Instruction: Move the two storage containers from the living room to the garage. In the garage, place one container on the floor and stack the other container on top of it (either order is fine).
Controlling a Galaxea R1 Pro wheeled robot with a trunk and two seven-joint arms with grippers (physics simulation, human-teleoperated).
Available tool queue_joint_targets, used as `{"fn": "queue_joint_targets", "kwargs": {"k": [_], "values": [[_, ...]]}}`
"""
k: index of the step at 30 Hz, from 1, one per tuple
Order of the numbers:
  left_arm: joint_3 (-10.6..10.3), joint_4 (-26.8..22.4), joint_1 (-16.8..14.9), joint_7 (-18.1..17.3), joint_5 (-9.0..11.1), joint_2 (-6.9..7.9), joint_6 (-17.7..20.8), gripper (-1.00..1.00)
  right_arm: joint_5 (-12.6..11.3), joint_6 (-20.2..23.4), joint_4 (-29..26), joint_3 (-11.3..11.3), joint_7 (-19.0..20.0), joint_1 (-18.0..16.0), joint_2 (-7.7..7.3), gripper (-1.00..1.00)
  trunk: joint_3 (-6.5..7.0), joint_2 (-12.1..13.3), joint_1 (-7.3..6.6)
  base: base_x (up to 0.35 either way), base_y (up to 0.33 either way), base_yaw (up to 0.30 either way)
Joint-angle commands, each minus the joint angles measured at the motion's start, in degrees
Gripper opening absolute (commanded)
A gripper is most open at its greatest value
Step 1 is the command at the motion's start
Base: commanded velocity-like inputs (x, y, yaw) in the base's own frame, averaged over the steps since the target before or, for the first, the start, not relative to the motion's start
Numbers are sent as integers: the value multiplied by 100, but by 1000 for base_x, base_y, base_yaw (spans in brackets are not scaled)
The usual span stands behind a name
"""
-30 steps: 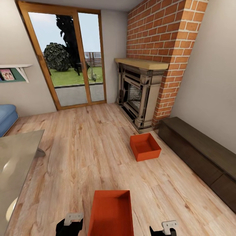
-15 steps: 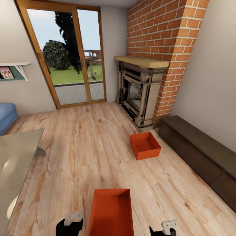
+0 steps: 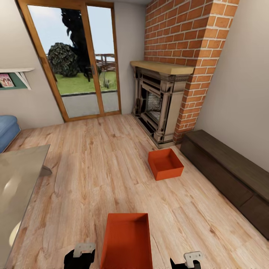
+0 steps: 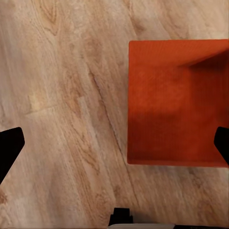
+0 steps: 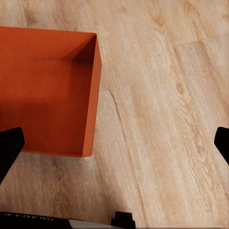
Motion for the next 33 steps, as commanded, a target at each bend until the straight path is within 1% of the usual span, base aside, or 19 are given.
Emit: {"fn": "queue_joint_targets", "kwargs": {"k": [1,3,10,17,22,33], "values": [[-29,-6,-2,48,27,8,33,100,31,-14,1,8,2,-2,-3,100,-20,-11,3,0,0,0],[-29,66,-2,48,26,18,30,100,33,-13,0,8,2,-3,-3,100,-39,-11,3,0,0,0],[-29,90,-2,47,49,30,36,100,33,-14,0,9,2,1,-3,100,-104,-11,3,0,0,0],[-29,55,-2,56,65,-12,35,100,33,-13,2,9,2,1,-3,100,-169,-11,3,0,0,0],[-31,43,-2,58,70,-29,36,100,33,-19,5,9,2,-4,-3,100,-294,-212,113,0,0,0],[-30,41,-2,112,62,-30,28,100,33,-22,9,0,2,-1,-3,100,-498,-653,354,0,0,0]]}}
